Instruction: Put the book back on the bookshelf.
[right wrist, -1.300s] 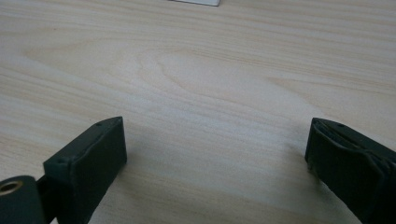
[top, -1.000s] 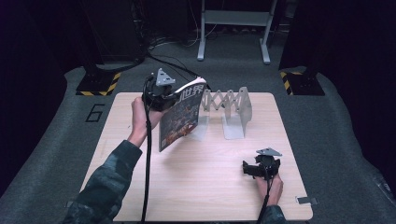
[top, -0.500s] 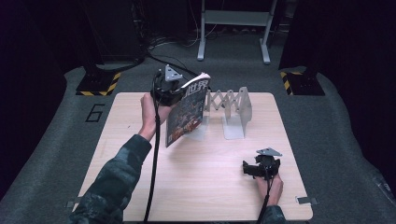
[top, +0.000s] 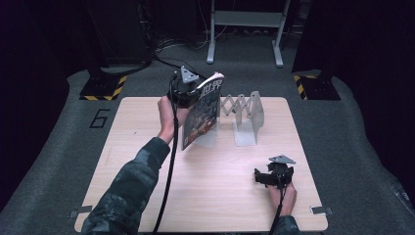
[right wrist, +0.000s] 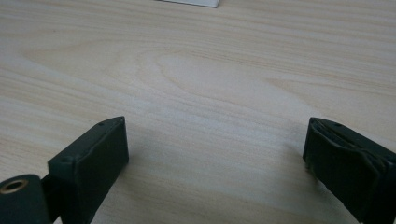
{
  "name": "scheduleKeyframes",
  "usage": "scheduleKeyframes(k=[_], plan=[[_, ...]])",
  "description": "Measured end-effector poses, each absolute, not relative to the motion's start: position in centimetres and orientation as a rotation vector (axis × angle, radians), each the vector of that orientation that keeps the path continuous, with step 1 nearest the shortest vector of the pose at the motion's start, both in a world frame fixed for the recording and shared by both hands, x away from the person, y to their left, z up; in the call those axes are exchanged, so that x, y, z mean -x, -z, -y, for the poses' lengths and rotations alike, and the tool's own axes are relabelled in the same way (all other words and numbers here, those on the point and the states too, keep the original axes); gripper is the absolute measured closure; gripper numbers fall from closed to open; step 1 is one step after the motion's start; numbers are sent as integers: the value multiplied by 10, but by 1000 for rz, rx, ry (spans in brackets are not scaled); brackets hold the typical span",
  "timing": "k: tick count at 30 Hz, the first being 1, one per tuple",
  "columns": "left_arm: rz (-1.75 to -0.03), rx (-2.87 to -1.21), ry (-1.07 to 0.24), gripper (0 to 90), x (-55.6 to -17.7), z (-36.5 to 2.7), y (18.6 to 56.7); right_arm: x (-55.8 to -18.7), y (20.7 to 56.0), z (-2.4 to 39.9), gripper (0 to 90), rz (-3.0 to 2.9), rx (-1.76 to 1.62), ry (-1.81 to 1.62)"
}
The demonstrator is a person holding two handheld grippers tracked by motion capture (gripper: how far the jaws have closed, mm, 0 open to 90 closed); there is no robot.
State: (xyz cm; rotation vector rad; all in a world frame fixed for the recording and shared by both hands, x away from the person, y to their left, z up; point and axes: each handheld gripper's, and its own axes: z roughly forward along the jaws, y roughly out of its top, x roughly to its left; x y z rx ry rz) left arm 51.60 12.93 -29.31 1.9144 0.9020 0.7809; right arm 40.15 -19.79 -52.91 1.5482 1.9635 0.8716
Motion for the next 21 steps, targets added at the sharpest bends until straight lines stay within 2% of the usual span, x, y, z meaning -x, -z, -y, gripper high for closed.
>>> scheduleKeyframes(k=[11,21], plan=[[-964,-1803,-780,822,-522,-125,302,-401,529,198,62,-1961,-1554,-874],[-960,-1765,-797,823,-524,-121,305,-401,529,198,64,-1964,-1547,-874]])
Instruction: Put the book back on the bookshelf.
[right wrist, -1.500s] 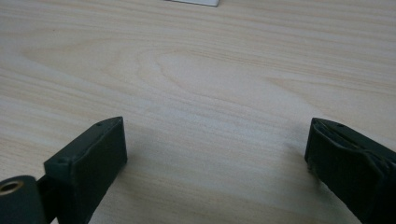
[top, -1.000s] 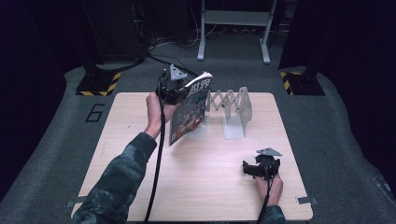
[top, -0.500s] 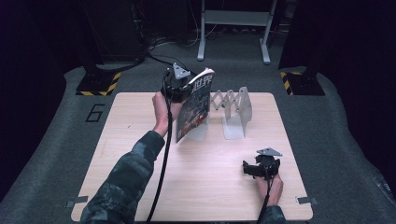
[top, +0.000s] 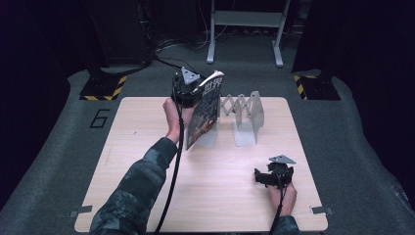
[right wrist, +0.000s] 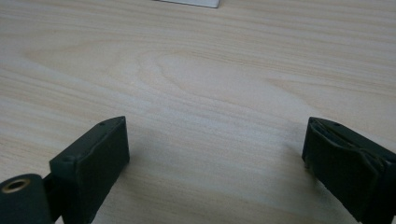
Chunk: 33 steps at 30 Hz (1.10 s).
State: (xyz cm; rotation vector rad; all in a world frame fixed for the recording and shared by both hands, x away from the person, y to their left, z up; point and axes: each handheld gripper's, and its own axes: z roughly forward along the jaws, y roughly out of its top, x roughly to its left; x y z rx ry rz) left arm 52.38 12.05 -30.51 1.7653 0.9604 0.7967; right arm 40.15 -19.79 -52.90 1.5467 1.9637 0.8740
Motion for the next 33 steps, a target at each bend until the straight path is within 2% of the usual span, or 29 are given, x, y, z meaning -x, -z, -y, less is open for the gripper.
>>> scheduleKeyframes(k=[11,20,27,28,29,33], plan=[[-1002,-1728,-757,823,-530,-119,314,-401,529,198,69,-1962,-1553,-876],[-1107,-1698,-726,819,-533,-145,322,-401,529,197,72,-1960,-1551,-875],[-1100,-1718,-686,766,-533,-157,322,-401,529,198,72,-1960,-1548,-876],[-1096,-1733,-671,707,-533,-158,323,-401,529,198,72,-1960,-1549,-873],[-1094,-1735,-664,611,-532,-159,323,-401,529,198,72,-1958,-1553,-878],[-1083,-1749,-646,390,-524,-166,326,-401,529,197,72,-1957,-1553,-874]])
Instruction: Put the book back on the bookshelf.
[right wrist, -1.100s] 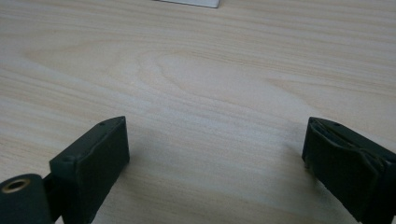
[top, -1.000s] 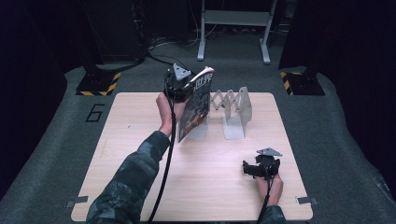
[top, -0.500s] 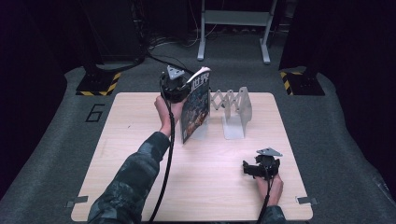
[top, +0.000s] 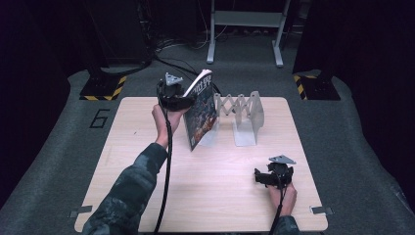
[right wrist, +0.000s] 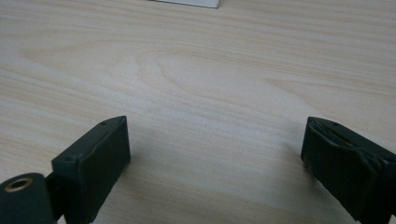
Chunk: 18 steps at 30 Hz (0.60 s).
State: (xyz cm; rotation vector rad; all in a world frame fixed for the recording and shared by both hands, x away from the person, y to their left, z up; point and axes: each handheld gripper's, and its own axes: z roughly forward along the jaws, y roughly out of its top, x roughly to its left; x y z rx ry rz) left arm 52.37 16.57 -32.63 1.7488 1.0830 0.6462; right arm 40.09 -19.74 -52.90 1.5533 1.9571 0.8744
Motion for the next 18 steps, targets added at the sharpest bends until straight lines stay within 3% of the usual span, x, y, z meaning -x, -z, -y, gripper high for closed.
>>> scheduleKeyframes(k=[6,13,18], plan=[[-1056,-1775,-656,239,-504,-173,342,-401,529,198,72,-1961,-1548,-870],[-1071,-1821,-620,202,-494,-181,375,-401,529,198,72,-1961,-1547,-870],[-1080,-1868,-605,237,-489,-179,403,-401,529,198,71,-1960,-1549,-868]])
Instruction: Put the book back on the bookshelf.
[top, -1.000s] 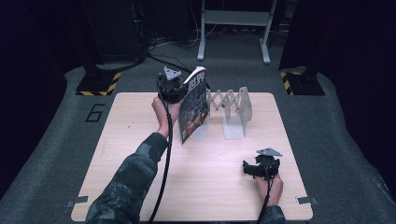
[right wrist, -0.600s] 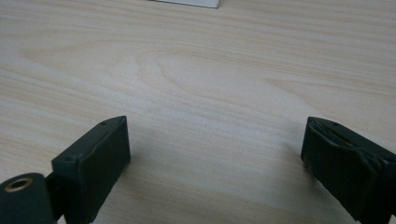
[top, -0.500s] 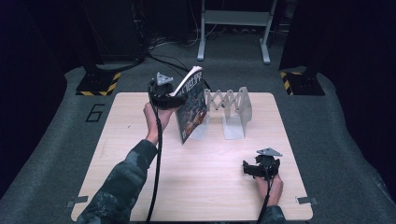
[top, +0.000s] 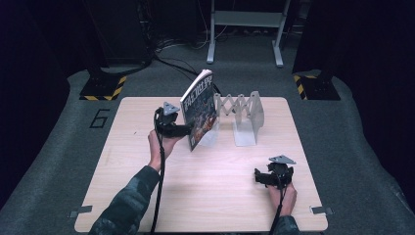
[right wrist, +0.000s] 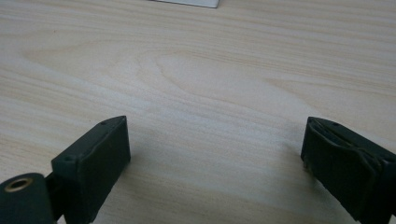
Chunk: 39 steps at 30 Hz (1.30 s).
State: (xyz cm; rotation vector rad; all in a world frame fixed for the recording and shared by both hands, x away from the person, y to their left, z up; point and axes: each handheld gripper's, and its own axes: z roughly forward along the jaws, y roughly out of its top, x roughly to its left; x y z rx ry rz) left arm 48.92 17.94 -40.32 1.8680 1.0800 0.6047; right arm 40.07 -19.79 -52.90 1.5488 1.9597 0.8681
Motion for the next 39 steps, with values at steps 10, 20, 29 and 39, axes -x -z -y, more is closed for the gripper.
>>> scheduleKeyframes(k=[10,20,29,39], plan=[[-1133,-1857,-458,494,-491,-169,452,-401,529,198,72,-1958,-1549,-869],[-1245,-1779,-340,744,-497,-165,480,-400,529,198,74,-1955,-1558,-866],[-1270,-1693,-261,791,-494,-162,484,-401,529,197,75,-1950,-1564,-871],[-1295,-1656,-210,783,-489,-148,487,-401,529,198,76,-1955,-1556,-865]])
